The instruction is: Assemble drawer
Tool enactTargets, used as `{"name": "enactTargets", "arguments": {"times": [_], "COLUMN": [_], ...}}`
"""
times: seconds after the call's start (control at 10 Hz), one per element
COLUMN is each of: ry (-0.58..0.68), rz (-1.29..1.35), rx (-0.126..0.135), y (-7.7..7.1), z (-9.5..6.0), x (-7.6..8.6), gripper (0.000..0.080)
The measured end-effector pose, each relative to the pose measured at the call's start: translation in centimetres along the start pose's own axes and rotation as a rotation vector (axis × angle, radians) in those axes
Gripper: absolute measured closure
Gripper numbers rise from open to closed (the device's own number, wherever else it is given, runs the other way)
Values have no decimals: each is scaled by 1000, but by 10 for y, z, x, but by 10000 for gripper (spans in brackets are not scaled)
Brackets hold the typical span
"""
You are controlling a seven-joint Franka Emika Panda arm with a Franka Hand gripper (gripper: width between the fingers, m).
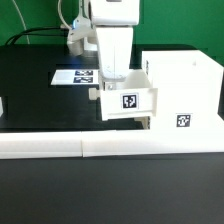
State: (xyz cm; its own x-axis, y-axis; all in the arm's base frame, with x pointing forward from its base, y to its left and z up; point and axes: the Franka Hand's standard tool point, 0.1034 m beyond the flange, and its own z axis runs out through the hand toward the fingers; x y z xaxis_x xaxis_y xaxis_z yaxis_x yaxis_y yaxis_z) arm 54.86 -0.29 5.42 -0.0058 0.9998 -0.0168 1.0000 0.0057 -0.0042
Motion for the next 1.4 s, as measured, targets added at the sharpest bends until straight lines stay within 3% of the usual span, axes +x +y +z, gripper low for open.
{"name": "enactTargets", "arguments": {"times": [0.3, 1.4], "ry": [1, -17], "rz": [0, -19], "rx": [-2, -14], "y": [1, 4], "z": [-1, -2], "x": [11, 12], "gripper": [757, 755]}}
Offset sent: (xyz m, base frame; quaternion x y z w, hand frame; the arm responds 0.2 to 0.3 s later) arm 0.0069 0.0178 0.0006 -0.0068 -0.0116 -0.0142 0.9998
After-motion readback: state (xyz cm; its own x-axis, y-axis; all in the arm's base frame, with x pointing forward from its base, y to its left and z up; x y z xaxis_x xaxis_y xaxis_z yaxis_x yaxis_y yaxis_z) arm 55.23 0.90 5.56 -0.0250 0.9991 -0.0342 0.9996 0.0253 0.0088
